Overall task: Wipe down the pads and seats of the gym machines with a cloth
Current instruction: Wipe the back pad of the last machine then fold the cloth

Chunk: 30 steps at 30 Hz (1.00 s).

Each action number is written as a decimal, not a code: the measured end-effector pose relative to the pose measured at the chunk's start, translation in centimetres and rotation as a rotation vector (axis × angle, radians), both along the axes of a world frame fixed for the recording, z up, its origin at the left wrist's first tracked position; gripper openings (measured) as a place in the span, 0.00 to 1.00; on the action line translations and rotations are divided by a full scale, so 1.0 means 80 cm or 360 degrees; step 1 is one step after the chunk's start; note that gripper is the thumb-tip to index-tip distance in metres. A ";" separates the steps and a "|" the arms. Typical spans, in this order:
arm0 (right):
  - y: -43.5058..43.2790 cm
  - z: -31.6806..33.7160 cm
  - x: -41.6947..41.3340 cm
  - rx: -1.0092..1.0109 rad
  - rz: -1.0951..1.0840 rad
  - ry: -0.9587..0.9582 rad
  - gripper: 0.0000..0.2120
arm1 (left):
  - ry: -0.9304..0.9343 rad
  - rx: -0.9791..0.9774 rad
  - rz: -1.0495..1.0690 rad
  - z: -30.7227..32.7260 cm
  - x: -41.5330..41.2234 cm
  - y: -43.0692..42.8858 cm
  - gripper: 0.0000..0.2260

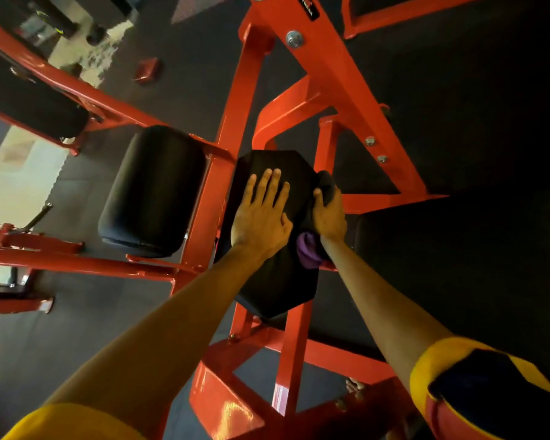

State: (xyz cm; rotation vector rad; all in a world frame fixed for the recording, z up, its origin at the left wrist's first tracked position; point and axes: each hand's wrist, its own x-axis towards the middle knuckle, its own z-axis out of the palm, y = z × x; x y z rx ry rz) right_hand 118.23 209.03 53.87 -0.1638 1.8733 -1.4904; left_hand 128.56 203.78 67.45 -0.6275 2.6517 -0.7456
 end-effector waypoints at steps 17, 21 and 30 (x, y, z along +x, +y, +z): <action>-0.067 0.088 -0.072 -0.0078 0.0418 0.0707 0.22 | 0.0013 -0.0006 0.0021 0.001 -0.006 0.002 0.29; -0.060 0.056 -0.075 -0.0343 0.0429 0.0831 0.24 | 0.0030 0.0004 0.0023 0.001 -0.007 0.003 0.29; -0.081 0.081 -0.088 -0.0019 0.0443 0.0827 0.30 | 0.0096 -0.0032 0.0056 -0.003 -0.008 -0.004 0.30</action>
